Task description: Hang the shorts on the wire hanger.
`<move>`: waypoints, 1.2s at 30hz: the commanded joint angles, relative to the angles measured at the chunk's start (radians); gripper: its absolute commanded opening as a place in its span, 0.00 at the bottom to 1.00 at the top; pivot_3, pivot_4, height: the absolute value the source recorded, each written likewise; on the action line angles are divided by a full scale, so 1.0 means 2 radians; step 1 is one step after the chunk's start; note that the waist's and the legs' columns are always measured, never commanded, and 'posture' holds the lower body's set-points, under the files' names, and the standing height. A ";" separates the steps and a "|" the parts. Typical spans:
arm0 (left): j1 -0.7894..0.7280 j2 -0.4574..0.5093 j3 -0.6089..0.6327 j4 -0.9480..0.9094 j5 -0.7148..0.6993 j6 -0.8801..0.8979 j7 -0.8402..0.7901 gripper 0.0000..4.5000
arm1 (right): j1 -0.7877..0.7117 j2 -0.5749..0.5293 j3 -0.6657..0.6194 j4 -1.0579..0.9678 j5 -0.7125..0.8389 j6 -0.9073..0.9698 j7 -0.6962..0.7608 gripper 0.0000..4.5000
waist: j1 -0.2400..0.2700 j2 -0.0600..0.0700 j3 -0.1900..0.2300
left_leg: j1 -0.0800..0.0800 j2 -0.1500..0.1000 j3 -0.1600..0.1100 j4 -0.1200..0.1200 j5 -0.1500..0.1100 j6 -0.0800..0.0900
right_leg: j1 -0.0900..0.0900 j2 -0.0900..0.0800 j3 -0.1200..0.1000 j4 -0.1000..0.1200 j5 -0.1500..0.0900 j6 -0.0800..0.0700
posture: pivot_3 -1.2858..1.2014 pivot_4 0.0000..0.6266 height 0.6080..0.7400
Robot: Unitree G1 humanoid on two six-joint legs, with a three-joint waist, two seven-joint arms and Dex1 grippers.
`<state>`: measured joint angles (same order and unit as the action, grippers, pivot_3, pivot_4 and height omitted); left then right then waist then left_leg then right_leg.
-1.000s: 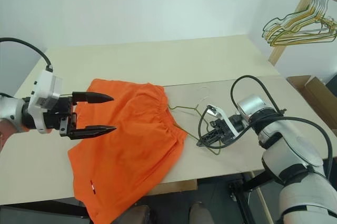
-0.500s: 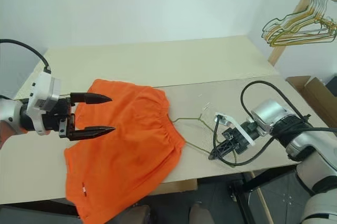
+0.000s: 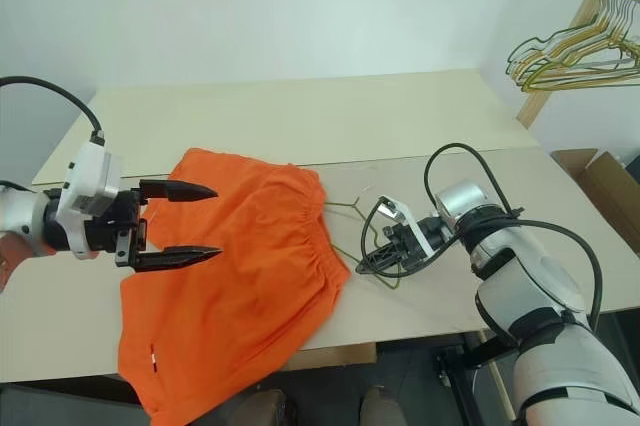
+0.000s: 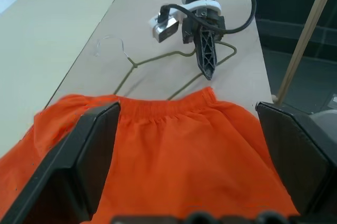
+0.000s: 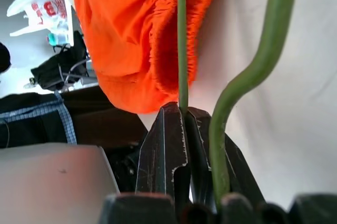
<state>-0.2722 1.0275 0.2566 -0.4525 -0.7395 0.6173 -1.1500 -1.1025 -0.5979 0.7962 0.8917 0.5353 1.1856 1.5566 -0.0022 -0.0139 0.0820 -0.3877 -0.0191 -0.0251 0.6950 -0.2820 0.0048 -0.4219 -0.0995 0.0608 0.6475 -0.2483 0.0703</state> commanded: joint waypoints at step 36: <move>0.002 0.008 0.022 -0.008 0.009 -0.014 0.006 0.99 | 0.028 0.124 -0.395 -0.010 -0.051 -0.078 -0.148 0.00 | -0.006 -0.001 -0.001 | 0.001 0.000 0.000 -0.001 0.000 -0.001 | 0.000 0.000 0.000 0.001 0.000 0.000 | 0.55 0.08 1.00</move>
<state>-0.2410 1.0293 0.2901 -0.4636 -0.7264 0.6121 -1.1380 -1.0449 -0.3392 0.0592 1.0047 0.3946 1.0878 1.2713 -0.0151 -0.0156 0.0795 -0.3864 -0.0186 -0.0257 0.6932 -0.2815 0.0040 -0.4220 -0.0989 0.0611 0.6497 -0.2479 0.0697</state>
